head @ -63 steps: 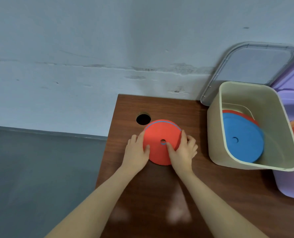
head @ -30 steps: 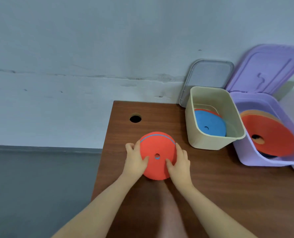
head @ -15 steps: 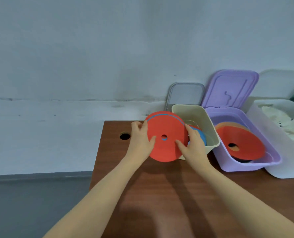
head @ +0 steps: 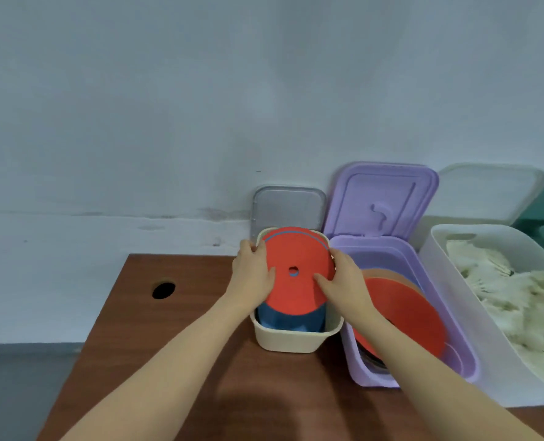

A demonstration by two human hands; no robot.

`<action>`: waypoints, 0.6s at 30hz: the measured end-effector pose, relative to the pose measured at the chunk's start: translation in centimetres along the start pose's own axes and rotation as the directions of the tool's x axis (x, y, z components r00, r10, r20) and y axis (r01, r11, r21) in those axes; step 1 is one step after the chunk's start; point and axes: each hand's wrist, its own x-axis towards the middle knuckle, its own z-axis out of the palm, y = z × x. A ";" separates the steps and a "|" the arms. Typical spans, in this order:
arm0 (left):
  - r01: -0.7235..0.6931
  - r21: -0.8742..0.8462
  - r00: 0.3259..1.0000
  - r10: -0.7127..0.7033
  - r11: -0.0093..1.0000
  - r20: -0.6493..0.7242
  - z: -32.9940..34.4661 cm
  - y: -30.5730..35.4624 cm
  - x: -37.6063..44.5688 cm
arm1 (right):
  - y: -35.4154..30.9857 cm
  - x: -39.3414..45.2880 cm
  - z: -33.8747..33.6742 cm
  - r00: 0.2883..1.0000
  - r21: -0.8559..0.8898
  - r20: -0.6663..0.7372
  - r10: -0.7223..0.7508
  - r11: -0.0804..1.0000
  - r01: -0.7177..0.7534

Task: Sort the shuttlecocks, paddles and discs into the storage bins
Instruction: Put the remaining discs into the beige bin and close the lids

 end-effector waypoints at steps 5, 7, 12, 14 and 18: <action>0.081 0.308 0.996 -0.090 0.948 0.015 3.5 0.0 0.4 | 3.6 1.0 1.4 0.991 -0.321 0.125 0.037 0.947 0.005; 0.105 0.293 0.994 -0.111 0.950 0.005 3.6 -0.4 0.7 | 4.0 1.4 1.4 0.995 -0.282 0.094 0.011 0.959 0.016; 0.086 0.244 0.996 -0.078 0.966 -0.043 1.7 -0.1 3.2 | 3.1 4.4 0.2 0.989 -0.191 0.067 -0.135 0.971 0.146; 0.053 0.253 0.997 -0.038 0.966 -0.061 0.7 0.4 4.7 | 2.2 6.2 -0.4 0.979 -0.225 0.035 -0.203 0.952 0.206; 0.013 0.294 0.998 0.005 0.956 -0.062 -0.7 1.1 7.6 | 0.6 9.6 -1.0 0.939 -0.367 -0.084 -0.334 0.886 0.283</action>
